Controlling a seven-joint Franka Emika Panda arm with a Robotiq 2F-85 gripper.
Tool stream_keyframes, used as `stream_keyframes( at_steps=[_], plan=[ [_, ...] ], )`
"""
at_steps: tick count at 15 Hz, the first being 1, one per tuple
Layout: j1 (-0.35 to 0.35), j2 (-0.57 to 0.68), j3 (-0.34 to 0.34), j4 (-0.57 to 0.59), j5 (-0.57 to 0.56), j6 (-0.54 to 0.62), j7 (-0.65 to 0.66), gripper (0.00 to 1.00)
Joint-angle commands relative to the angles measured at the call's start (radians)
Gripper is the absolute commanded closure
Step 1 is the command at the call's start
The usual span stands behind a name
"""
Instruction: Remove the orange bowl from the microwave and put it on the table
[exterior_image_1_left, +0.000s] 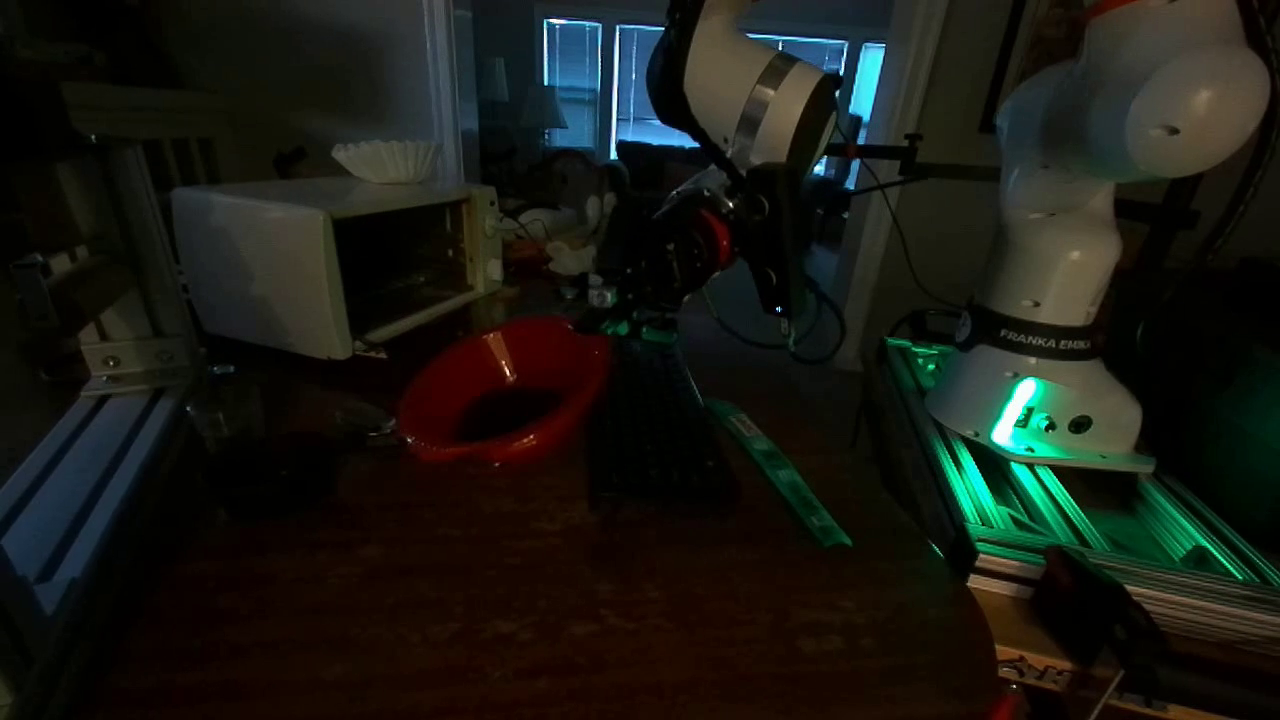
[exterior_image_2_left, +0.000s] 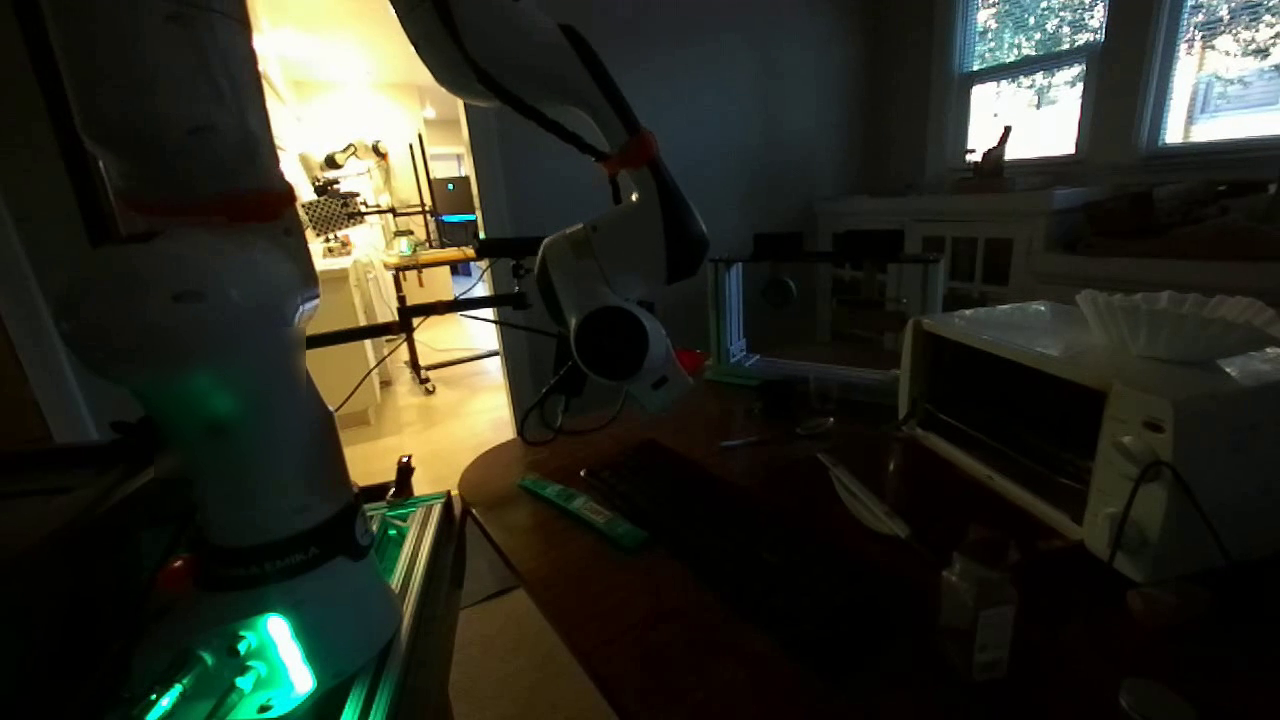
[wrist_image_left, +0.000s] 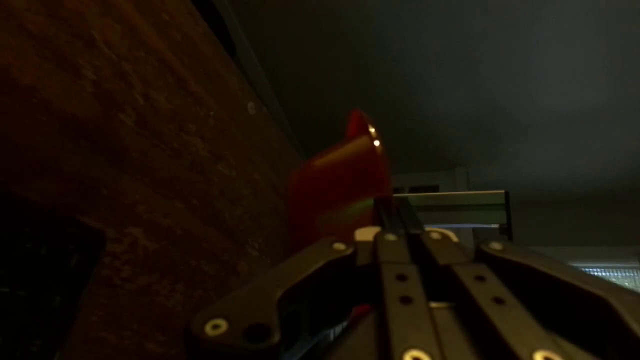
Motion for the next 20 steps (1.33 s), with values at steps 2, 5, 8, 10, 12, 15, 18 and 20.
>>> stream_keyframes(
  at_steps=[2, 5, 8, 10, 12, 15, 18, 20],
  plan=[
    [0.028, 0.032, -0.003, 0.026, 0.028, 0.038, -0.035, 0.98],
    [0.042, 0.072, -0.004, 0.056, 0.052, 0.059, -0.061, 0.98],
    [0.041, 0.099, -0.008, 0.069, 0.068, 0.058, -0.1, 0.99],
    [0.037, 0.13, -0.015, 0.085, 0.079, 0.024, -0.139, 0.99],
    [0.036, 0.154, -0.022, 0.099, 0.084, 0.001, -0.168, 0.99],
    [0.042, 0.202, -0.026, 0.123, 0.076, -0.031, -0.189, 0.99],
    [0.052, 0.255, -0.029, 0.155, 0.076, -0.038, -0.212, 0.99],
    [0.059, 0.287, -0.031, 0.18, 0.078, -0.04, -0.224, 0.99]
  ],
)
